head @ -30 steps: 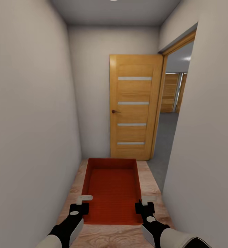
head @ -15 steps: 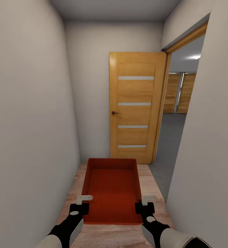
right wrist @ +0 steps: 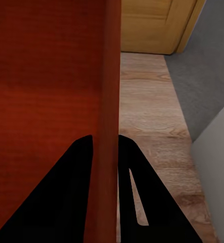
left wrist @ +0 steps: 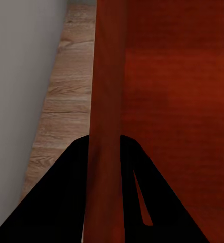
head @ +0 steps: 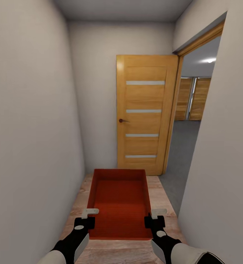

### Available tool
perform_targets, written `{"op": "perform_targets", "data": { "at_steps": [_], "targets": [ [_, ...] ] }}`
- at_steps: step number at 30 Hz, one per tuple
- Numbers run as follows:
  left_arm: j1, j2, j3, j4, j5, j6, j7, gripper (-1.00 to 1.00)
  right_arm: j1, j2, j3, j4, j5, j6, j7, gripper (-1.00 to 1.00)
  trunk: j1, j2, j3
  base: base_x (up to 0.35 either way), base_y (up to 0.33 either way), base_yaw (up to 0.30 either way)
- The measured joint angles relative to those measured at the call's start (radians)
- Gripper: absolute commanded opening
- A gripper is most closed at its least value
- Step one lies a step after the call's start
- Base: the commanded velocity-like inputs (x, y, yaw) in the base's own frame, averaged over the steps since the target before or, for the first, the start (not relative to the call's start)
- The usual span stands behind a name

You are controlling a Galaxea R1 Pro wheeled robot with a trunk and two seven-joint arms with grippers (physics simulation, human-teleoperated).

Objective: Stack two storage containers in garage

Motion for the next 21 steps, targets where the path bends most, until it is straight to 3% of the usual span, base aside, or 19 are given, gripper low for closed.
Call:
{"op": "perform_targets", "data": {
  "at_steps": [6,13,21],
  "targets": [
    [0.0,0.001,0.001,0.001,-0.001,0.0,-0.002,-1.0,0.0,0.001,-0.058,0.001,0.056,0.0,-0.001,-1.0,0.0,0.0,0.0,0.281,0.0,0.0],
    [0.0,0.002,-0.001,0.001,0.001,-0.002,-0.002,-1.0,0.0,0.002,-0.092,0.001,0.09,-0.001,-0.001,-1.0,0.0,0.0,0.0,0.321,0.0,0.0],
    [0.0,0.002,-0.002,0.001,0.003,-0.003,-0.002,-1.0,0.0,0.001,-0.095,0.0,0.094,0.0,-0.001,-1.0,0.0,0.0,0.0,0.321,0.0,0.0]
  ]
}}
